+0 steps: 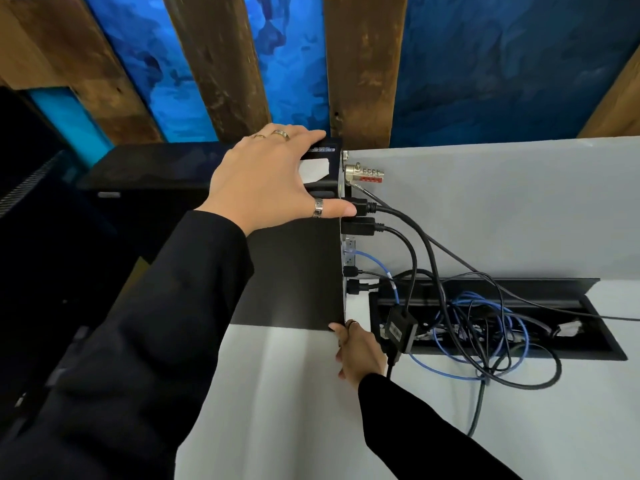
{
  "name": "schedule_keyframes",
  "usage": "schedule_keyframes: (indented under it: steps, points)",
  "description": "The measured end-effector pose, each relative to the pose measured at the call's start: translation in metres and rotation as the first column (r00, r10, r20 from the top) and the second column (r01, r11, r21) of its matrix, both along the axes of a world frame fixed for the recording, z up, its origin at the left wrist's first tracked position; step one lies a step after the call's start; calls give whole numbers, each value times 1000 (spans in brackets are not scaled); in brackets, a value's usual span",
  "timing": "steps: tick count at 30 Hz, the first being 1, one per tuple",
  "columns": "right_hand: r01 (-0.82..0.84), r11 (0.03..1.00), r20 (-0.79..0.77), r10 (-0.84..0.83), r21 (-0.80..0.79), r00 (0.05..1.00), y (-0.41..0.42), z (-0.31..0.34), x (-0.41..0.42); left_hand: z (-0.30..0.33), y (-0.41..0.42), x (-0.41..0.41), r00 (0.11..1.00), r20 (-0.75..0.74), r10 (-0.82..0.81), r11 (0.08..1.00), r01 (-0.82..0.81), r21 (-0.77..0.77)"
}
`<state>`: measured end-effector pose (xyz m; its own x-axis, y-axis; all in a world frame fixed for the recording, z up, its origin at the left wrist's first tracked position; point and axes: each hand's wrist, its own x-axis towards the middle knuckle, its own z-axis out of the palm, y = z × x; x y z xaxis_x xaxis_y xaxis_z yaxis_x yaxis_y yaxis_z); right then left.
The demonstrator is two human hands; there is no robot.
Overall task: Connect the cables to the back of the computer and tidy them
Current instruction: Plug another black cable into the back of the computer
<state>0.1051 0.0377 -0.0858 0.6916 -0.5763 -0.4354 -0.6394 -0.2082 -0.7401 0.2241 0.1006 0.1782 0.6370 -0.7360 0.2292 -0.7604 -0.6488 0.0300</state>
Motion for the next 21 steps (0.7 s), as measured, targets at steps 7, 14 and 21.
schedule_keyframes:
  steps: [7, 14, 21]
  points:
    - [-54, 997, -11, 53, -53, 999, -1, -5, 2, -2, -1, 0, 999, 40, 15, 1000, -15, -17]
    - [-14, 989, 4, 14, 148, 1000, 8, 2, -6, -1, 0, -4, 999, 37, 25, 999, -24, -28]
    - [-382, 886, 217, 331, 264, 918, 23, 31, -82, -14, 10, -19, 997, 81, -4, 991, 14, -131]
